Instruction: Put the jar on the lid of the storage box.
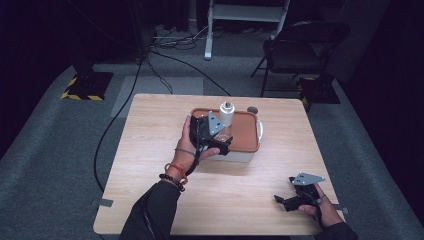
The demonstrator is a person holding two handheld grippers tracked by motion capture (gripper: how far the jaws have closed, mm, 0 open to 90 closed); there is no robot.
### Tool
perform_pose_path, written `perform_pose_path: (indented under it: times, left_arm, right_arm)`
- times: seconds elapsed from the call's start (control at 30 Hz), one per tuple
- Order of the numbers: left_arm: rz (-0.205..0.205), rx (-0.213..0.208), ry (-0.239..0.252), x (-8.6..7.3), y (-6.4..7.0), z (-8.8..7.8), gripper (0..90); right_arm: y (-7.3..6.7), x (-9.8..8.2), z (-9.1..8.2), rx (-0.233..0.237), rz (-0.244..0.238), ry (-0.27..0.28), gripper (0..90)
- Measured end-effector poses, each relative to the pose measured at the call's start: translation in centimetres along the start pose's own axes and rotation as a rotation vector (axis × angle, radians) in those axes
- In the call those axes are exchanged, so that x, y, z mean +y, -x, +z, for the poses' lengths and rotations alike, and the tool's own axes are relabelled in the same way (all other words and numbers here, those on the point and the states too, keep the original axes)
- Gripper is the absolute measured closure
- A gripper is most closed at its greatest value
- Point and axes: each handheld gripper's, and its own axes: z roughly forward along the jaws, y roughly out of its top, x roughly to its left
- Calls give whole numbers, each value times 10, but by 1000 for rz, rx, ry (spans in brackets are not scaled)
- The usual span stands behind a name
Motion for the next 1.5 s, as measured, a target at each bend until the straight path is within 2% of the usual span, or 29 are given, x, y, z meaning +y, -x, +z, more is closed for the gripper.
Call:
perform_pose_path:
  times: [0.5, 1.07, 1.5]
  left_arm:
    - [-3, -6, -8, -17, 0, -7, 26]
    - [-19, -14, -26, -46, -2, -16, 26]
    - [0, -18, -49, -64, 2, -22, 27]
  right_arm:
    - [0, 0, 0, 0, 0, 0, 0]
    - [0, 0, 0, 0, 0, 0, 0]
    - [0, 0, 0, 0, 0, 0, 0]
